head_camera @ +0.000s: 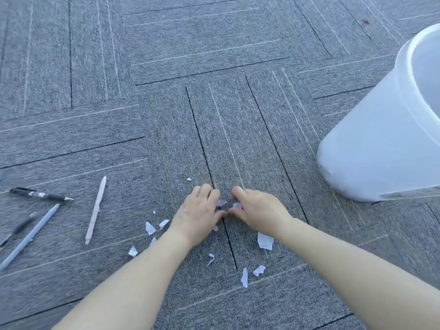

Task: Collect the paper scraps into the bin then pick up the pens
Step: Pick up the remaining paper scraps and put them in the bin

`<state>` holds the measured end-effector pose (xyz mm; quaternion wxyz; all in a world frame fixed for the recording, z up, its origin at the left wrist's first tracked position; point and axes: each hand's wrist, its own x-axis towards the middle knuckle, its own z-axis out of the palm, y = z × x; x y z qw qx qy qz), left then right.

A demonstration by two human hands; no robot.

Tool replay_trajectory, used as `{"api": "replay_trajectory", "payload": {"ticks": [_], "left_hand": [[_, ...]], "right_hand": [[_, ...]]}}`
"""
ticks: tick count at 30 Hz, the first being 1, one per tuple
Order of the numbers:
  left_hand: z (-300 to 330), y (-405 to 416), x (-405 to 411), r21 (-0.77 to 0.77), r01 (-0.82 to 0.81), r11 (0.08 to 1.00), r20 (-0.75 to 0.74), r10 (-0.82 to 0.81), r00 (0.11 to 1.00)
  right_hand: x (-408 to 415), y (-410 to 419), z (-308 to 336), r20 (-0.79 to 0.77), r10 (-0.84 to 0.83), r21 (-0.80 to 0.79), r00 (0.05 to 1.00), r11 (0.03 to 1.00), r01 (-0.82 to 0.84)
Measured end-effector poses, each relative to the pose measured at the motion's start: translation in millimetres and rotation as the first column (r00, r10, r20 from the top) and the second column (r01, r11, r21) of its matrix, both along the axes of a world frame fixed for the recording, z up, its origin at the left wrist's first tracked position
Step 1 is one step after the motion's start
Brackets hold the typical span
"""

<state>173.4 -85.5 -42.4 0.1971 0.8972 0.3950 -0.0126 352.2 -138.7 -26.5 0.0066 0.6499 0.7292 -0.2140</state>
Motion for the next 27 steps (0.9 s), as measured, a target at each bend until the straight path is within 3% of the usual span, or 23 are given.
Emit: {"api": "replay_trajectory", "payload": {"ticks": [6,8,10,11,12,14,16,17,19,21,23,24,27], "left_hand": [[6,7,2,0.079,0.108,0.991,-0.014,-0.107,0.994],[10,5,2,0.062,0.091,0.994,-0.011,-0.09,0.996],[9,3,-1,-0.018,-0.031,0.999,0.068,0.032,0.997],[11,1,-4,-0.06,-0.132,0.989,0.119,0.138,0.983],[14,-1,-7,-0.106,-0.235,0.966,0.172,0.251,0.953],[17,-4,-16,-0.23,-0.382,0.895,0.268,0.436,0.859],[18,-7,-28,-0.294,-0.468,0.834,0.304,0.546,0.781],[18,-8,-34,-0.293,-0.503,0.813,0.309,0.579,0.755],[17,-8,-46,-0.258,-0.568,0.782,0.313,0.624,0.716],[14,-8,-62,-0.225,-0.623,0.749,0.284,0.662,0.694],[13,-8,-80,-0.212,-0.654,0.726,0.233,0.687,0.688],[13,-9,-89,-0.203,-0.658,0.725,0.211,0.689,0.694],[14,-11,-110,-0.132,-0.653,0.746,0.149,0.666,0.73]], "right_hand": [[1,0,-13,0.134,0.171,0.119,0.976,0.975,-0.187],[-1,1,-9,0.113,0.119,0.067,0.986,0.99,-0.127],[-2,2,-5,-0.061,-0.098,0.012,0.993,0.995,0.099],[-3,3,-3,-0.221,-0.271,-0.055,0.937,0.963,0.265],[-3,4,-2,-0.374,-0.45,-0.166,0.811,0.893,0.419],[-6,7,2,-0.549,-0.695,-0.421,0.464,0.71,0.565],[-12,11,6,-0.588,-0.793,-0.631,0.16,0.574,0.522],[-16,15,9,-0.588,-0.806,-0.688,0.07,0.544,0.48],[-23,25,11,-0.599,-0.801,-0.731,0.009,0.551,0.404],[-30,38,12,-0.613,-0.79,-0.741,0.003,0.576,0.345],[-37,52,13,-0.633,-0.77,-0.713,0.081,0.62,0.326],[-42,59,14,-0.641,-0.744,-0.668,0.187,0.661,0.342],[-59,77,17,-0.542,-0.554,-0.423,0.632,0.83,0.364]]}}
